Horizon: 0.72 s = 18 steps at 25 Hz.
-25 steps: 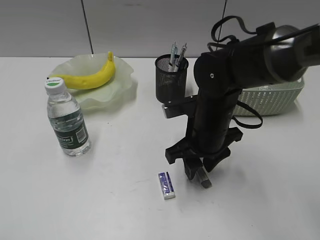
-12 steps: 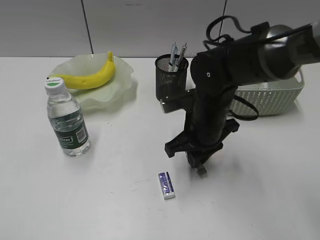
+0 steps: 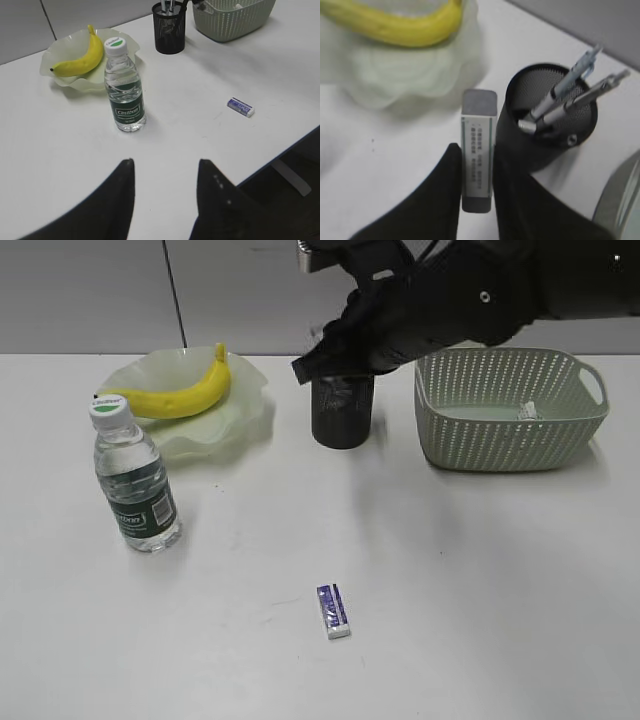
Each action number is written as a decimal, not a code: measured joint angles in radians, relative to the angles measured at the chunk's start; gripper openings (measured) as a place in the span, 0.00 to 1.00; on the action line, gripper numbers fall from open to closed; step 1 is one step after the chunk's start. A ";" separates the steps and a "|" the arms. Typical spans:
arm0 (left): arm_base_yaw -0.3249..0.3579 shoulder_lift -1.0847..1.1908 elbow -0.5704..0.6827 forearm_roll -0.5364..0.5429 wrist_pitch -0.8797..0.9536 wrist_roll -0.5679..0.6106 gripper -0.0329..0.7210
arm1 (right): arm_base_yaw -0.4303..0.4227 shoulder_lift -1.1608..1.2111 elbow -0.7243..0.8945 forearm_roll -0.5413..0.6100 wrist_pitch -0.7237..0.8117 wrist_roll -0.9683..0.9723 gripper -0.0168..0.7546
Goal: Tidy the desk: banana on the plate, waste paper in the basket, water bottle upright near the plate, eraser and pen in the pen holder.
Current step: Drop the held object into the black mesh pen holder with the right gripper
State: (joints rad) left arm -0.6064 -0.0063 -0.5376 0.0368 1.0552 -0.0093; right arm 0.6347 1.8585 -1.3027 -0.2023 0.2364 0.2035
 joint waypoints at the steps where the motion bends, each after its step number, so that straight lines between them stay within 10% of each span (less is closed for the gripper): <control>1: 0.000 0.000 0.000 0.000 0.000 0.000 0.45 | -0.007 0.008 0.000 -0.019 -0.048 0.000 0.23; 18: 0.000 0.000 0.000 0.000 0.000 -0.001 0.45 | -0.128 0.228 -0.094 -0.021 -0.373 0.005 0.27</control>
State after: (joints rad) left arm -0.6064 -0.0063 -0.5376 0.0368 1.0552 -0.0102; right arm 0.5069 2.0870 -1.3963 -0.2233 -0.1370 0.2085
